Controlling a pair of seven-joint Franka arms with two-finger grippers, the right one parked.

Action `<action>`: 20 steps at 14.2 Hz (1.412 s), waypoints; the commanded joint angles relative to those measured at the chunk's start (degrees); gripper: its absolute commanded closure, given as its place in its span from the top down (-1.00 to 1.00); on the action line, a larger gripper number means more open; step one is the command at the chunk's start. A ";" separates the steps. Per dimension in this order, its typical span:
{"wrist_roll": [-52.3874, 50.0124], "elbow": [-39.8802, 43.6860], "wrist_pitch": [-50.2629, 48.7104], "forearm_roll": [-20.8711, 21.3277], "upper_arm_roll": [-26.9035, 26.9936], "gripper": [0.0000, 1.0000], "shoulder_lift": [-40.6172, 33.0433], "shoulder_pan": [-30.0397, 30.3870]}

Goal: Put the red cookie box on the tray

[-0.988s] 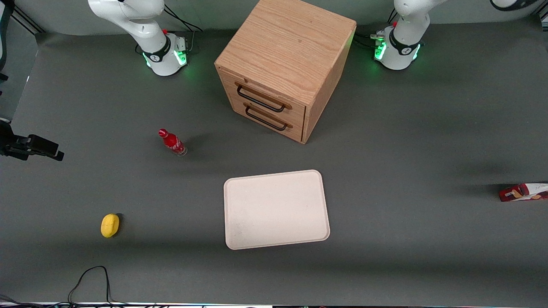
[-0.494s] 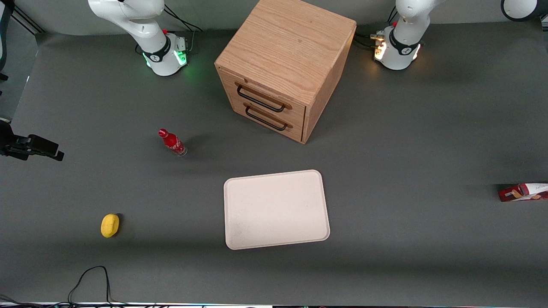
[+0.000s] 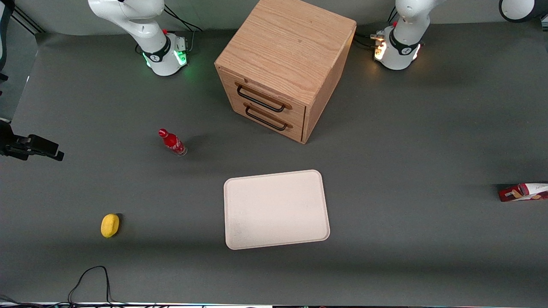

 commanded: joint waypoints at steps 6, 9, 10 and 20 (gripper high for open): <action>-24.38 -11.88 15.12 0.65 0.25 1.00 -0.02 -0.47; -24.39 -16.45 21.27 -0.05 0.16 1.00 0.51 -0.47; -24.39 -17.25 23.03 0.04 -0.02 1.00 1.20 -0.64; -23.68 -17.87 28.23 0.74 -0.02 1.00 6.48 -2.14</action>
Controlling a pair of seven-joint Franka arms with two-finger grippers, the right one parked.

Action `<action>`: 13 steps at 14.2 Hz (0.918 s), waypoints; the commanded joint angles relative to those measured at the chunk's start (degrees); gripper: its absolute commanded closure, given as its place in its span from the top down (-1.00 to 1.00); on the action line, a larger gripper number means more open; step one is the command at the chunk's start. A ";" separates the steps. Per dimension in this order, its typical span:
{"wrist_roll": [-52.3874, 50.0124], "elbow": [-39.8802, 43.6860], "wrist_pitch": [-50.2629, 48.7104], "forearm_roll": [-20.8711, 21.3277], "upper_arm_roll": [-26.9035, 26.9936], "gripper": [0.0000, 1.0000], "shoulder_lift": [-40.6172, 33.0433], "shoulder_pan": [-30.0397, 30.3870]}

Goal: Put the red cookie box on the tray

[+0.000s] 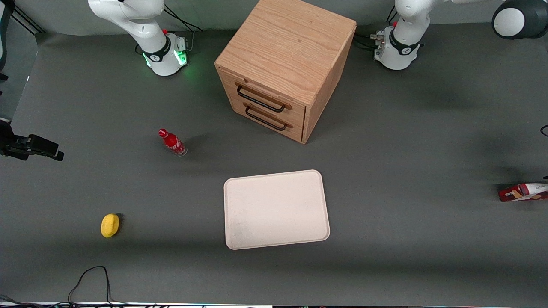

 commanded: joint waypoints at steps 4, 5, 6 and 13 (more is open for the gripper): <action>-0.15 -1.64 0.52 0.74 0.39 0.90 -0.61 0.08; -0.15 -1.90 0.35 0.74 0.47 0.72 -0.69 0.08; -0.06 -2.08 0.26 0.74 0.48 0.25 -0.69 0.17; 2.66 -1.64 -0.45 1.71 0.48 -1.00 -1.22 0.43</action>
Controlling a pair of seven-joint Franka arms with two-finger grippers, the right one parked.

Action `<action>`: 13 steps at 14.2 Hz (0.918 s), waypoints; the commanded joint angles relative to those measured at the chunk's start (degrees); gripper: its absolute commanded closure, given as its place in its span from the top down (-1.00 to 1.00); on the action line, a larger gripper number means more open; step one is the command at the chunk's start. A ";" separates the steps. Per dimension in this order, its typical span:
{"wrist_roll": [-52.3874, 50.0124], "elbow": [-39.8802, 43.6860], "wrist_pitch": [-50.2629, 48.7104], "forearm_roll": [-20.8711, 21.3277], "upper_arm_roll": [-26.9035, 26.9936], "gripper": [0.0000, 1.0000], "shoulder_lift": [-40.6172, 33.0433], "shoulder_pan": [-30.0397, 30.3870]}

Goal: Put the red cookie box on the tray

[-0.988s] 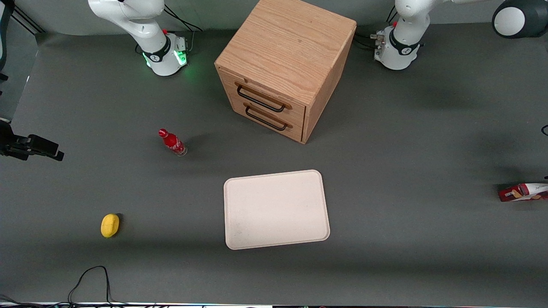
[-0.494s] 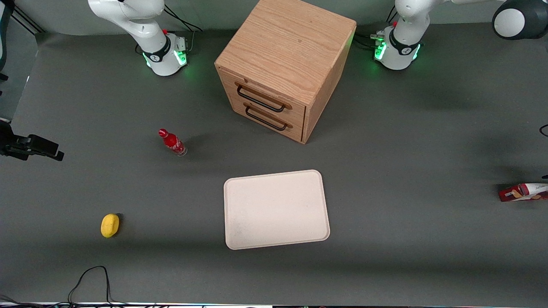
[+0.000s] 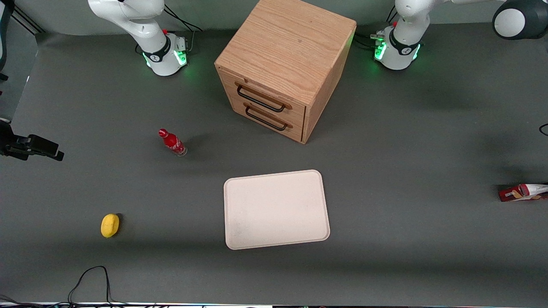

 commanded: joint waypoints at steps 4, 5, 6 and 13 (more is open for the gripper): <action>1.22 -0.11 -0.53 0.85 0.27 -1.00 -1.47 0.03; 1.13 0.94 -1.14 0.85 0.27 -1.00 -1.56 -0.14; 1.05 1.73 -2.71 0.76 0.27 -1.00 -2.17 -0.32; 0.69 19.03 -25.82 0.23 0.44 -1.00 -5.77 0.12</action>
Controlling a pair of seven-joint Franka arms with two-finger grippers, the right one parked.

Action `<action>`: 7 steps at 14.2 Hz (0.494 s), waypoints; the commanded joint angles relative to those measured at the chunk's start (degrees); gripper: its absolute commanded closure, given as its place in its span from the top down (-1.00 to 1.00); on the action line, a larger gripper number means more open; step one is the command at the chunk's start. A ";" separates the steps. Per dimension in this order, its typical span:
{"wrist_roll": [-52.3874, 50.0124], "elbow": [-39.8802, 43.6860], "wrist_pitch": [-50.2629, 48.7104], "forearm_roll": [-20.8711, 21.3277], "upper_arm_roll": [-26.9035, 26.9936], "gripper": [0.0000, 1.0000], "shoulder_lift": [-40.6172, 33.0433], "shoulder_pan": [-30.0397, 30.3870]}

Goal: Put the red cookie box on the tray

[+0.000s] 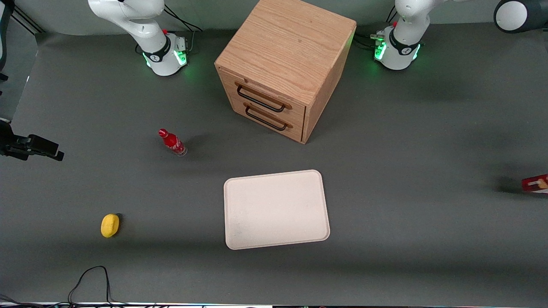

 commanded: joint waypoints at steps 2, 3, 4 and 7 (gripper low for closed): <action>-0.18 5.61 -9.60 0.29 0.59 -1.00 -4.88 0.99; -0.18 5.61 -11.18 0.37 0.59 -1.00 -6.73 1.69; -0.18 5.70 -13.02 0.37 0.68 -1.00 -8.40 1.79; 0.26 5.70 -16.20 0.46 0.59 -1.00 -12.98 2.14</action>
